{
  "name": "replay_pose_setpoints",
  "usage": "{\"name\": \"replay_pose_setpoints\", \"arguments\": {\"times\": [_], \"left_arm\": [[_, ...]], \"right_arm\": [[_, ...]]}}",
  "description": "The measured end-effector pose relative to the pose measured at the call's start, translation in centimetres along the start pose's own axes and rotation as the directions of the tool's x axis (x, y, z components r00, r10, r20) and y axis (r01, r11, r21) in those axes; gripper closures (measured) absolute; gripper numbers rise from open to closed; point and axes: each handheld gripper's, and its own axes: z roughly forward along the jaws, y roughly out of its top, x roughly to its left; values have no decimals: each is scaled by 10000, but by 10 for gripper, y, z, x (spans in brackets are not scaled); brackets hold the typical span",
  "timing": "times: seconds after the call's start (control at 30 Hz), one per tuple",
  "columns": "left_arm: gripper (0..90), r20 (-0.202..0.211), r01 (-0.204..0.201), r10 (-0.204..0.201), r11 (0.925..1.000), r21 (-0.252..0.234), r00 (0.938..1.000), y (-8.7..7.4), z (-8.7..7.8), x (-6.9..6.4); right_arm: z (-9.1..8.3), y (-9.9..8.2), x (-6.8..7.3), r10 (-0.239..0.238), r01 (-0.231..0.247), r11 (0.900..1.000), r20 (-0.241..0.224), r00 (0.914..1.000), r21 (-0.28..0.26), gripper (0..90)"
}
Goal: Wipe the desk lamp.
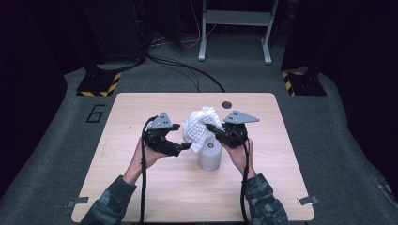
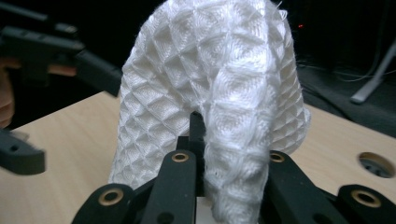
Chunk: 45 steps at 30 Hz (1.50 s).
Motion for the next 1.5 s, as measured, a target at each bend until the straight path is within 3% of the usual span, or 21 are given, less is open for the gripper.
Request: {"name": "replay_pose_setpoints", "arguments": {"times": [0.27, 0.4, 0.53, 0.73, 0.97, 1.13, 1.27, 1.5], "left_arm": [[127, 96, 267, -267, 9996, 22, 9996, -14, 10, 2], [108, 123, 209, -211, 9997, 116, 9997, -17, 19, 0], [89, 234, 166, -171, 9997, 190, 9996, -18, 28, -2], [59, 426, 161, -179, 9990, 422, 9989, -21, 42, -5], [36, 675, 200, -245, 9976, 665, 9974, -31, 59, -6], [32, 727, 214, -264, 9975, 677, 9970, -37, 68, -6], [32, 897, 236, -303, 9969, 756, 9955, -40, 73, -7], [36, 1006, 234, -305, 9972, 714, 9945, -45, 82, -8]], "right_arm": [[-27, 9, -27, 158, -108, 9992, 1315, 9912, -391, 823], [-44, 7, -39, 333, -246, 9984, 1746, 9841, -516, 823], [-61, 1, -47, 148, -70, 9993, 2098, 9776, -379, 824], [-75, -16, -47, 8, -42, 9999, 2215, 9752, 149, 824], [-71, -35, -42, -315, 117, 9955, 2128, 9766, 936, 824], [-69, -46, -41, -336, 90, 9928, 2056, 9781, 1194, 824], [-71, -53, -43, -243, -45, 9918, 2230, 9745, 1275, 824], [-88, -55, -46, -96, -228, 9935, 2820, 9594, 1113, 825]]}}
